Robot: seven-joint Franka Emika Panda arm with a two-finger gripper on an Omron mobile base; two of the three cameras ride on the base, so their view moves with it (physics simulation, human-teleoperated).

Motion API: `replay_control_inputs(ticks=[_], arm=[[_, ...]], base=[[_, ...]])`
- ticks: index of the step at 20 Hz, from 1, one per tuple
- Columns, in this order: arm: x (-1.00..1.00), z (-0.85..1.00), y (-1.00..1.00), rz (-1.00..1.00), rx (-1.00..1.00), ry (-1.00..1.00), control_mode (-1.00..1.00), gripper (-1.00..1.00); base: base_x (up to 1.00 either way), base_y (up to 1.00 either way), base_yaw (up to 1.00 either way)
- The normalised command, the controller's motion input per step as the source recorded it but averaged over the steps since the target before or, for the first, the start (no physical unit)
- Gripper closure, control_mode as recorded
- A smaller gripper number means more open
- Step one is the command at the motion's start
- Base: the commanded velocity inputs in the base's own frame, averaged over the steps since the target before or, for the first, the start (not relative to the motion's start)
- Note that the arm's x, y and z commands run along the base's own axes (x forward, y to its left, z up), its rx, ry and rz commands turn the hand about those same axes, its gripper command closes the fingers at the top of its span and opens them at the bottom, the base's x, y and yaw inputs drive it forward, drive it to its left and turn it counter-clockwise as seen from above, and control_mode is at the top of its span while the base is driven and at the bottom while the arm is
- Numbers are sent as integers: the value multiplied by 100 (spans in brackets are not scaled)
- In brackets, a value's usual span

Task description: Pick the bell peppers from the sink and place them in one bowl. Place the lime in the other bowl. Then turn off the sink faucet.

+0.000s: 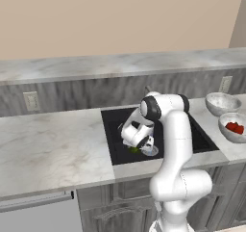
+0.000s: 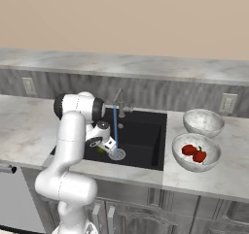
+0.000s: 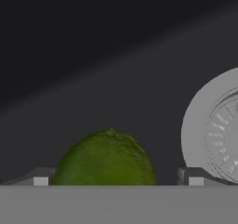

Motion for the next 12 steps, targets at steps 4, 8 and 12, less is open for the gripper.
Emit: replay_control_inputs(ticks=[4,8,12], arm=[[4,-11,18,-10,0,7,-100,-100],[20,-21,38,-9,0,5,-100,100],[29,-17,29,-6,0,2,-100,100]], base=[[0,0,0],[0,0,0],[0,0,0]])
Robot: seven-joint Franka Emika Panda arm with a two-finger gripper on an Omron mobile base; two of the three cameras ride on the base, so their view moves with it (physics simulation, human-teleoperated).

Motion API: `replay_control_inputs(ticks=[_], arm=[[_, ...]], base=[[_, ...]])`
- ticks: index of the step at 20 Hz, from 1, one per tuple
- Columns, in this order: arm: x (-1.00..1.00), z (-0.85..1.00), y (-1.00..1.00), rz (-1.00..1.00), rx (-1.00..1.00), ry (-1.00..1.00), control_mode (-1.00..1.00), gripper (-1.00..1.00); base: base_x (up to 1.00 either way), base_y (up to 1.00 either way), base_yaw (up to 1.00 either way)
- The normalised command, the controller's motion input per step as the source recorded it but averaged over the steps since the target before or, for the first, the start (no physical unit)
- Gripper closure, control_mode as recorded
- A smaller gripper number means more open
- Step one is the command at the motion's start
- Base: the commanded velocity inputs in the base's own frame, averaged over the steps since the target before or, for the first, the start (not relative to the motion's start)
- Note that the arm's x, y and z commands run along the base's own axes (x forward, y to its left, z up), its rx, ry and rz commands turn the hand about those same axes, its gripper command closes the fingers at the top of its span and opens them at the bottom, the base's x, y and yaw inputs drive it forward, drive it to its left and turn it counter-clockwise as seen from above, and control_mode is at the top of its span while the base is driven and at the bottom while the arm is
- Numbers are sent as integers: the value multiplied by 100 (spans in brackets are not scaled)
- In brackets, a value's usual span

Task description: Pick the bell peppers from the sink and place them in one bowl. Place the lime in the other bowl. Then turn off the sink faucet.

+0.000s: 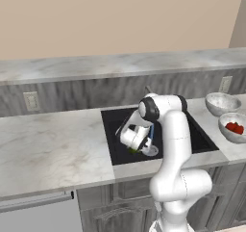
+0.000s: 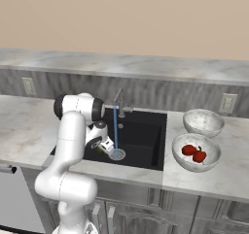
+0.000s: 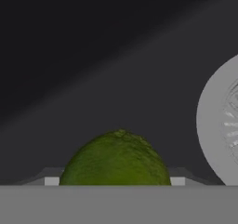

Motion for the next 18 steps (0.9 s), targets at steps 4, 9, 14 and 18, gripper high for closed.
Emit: replay_control_inputs(ticks=[4,9,14,18], arm=[[32,-1,18,0,0,0,-100,100],[3,4,1,1,0,5,-100,100],[0,69,0,5,0,3,-100,100],[0,95,0,2,0,4,-100,100]], base=[[0,0,0],[0,0,0],[0,0,0],[0,0,0]])
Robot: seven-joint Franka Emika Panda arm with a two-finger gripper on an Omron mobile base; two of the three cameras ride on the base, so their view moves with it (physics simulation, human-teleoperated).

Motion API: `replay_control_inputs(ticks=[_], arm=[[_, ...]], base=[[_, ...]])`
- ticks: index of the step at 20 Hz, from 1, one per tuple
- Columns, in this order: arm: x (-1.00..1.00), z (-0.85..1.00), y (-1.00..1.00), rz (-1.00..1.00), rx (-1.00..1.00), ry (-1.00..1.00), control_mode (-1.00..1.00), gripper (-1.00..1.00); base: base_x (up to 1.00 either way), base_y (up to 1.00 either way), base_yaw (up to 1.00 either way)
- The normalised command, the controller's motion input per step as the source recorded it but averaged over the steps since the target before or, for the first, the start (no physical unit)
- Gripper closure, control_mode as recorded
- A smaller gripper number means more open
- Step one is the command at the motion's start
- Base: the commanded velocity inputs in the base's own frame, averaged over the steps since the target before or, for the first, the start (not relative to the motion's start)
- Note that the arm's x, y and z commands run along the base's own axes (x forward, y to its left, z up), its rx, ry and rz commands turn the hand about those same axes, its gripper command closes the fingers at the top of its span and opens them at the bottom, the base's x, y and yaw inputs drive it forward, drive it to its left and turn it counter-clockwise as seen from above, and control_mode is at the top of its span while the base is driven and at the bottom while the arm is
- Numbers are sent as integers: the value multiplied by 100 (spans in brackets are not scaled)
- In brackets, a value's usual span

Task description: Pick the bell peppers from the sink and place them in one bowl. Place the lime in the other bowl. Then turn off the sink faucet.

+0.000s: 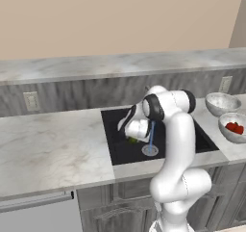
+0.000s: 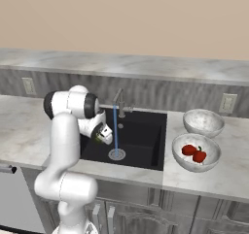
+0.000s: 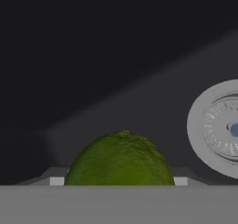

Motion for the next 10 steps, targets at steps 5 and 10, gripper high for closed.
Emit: replay_control_inputs(ticks=[5,10], arm=[[-12,89,0,1,0,5,-100,100],[-66,63,0,1,0,2,-100,100]], base=[[0,0,0],[0,0,0]])
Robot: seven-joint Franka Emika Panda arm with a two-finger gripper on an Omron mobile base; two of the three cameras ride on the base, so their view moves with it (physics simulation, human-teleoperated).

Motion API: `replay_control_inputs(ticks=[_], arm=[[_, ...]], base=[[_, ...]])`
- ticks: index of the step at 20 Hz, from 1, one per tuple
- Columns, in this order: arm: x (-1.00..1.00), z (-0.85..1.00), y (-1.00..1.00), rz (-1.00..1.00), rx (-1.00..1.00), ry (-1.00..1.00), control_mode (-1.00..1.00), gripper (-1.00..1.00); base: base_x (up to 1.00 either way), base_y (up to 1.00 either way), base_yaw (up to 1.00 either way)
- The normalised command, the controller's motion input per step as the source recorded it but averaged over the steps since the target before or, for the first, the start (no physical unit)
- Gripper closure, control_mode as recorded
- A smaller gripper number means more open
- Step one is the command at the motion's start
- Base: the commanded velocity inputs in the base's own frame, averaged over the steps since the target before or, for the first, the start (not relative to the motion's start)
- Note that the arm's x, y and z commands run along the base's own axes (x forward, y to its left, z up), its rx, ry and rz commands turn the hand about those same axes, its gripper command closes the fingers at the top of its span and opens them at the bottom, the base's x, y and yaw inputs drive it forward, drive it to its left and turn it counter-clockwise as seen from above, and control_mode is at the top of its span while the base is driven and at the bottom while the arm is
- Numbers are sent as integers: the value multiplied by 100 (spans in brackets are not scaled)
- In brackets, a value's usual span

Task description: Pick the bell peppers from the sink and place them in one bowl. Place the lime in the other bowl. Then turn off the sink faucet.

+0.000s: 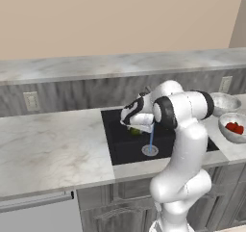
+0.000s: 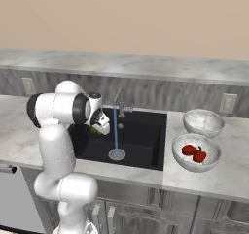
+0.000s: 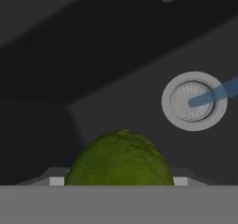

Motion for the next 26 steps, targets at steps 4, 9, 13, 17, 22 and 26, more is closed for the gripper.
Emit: replay_control_inputs(ticks=[4,9,13,17,22,26], arm=[[-94,71,0,0,0,-1,-100,100],[-79,100,-1,0,0,0,-100,100],[-69,100,0,0,0,0,-100,100],[-68,93,0,0,0,0,-100,100],[-49,86,-14,-1,-4,4,-100,100],[-24,90,-24,-3,-6,7,-100,100]], base=[[0,0,0],[0,0,0],[0,0,0],[0,0,0],[0,0,0],[0,0,0]])
